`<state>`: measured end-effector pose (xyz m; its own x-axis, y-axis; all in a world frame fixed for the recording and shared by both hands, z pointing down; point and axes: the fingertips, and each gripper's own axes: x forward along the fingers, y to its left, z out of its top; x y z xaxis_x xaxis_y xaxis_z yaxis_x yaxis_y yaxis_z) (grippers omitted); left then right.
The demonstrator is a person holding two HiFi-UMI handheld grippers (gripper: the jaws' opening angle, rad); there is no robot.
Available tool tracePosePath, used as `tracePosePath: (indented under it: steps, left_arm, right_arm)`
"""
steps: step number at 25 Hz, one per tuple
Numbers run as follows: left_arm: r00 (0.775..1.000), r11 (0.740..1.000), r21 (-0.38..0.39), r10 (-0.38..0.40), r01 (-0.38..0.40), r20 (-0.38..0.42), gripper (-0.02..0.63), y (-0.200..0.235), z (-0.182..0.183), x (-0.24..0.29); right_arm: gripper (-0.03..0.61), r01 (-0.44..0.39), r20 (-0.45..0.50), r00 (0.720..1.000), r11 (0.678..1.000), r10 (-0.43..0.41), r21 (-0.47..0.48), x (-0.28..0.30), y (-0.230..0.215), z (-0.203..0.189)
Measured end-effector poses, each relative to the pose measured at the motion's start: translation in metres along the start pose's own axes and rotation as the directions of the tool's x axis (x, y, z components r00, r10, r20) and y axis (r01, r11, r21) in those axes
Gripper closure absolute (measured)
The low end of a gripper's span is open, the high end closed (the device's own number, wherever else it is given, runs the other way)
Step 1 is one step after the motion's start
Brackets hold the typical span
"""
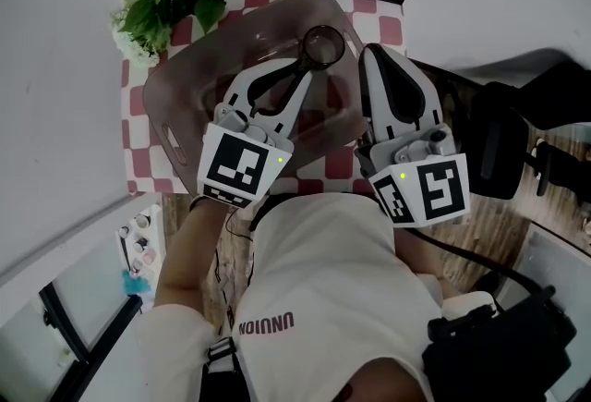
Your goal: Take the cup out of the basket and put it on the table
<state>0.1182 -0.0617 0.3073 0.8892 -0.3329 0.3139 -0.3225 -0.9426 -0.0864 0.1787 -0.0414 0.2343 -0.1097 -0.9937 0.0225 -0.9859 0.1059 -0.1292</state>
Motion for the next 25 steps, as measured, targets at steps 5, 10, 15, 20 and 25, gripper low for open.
tracePosePath:
  steps: [5, 10, 15, 20, 25]
  left_arm:
    - [0.999, 0.999, -0.004, 0.036, -0.036, 0.015, 0.568, 0.004, 0.005, -0.008]
    - [0.998, 0.998, -0.001, 0.067, -0.067, 0.016, 0.568, 0.009, 0.006, -0.017]
    - [0.995, 0.995, -0.008, 0.099, -0.099, 0.014, 0.568, 0.013, 0.005, -0.026]
    - [0.992, 0.992, -0.027, 0.125, -0.124, 0.019, 0.568, 0.018, 0.004, -0.035]
    - [0.988, 0.988, -0.035, 0.154, -0.153, 0.027, 0.568, 0.023, 0.004, -0.044]
  right_arm:
    - [0.561, -0.015, 0.002, 1.0, 1.0, 0.015, -0.005, 0.002, 0.004, 0.001]
    - [0.561, -0.03, 0.011, 0.999, 1.0, 0.03, -0.008, 0.005, 0.01, 0.003]
    - [0.56, -0.051, 0.009, 0.999, 0.999, 0.051, -0.009, 0.008, 0.016, 0.003]
    - [0.56, -0.072, 0.006, 0.997, 0.997, 0.072, -0.008, 0.011, 0.023, 0.002]
    - [0.561, -0.095, 0.009, 0.995, 0.995, 0.096, -0.009, 0.013, 0.032, 0.002]
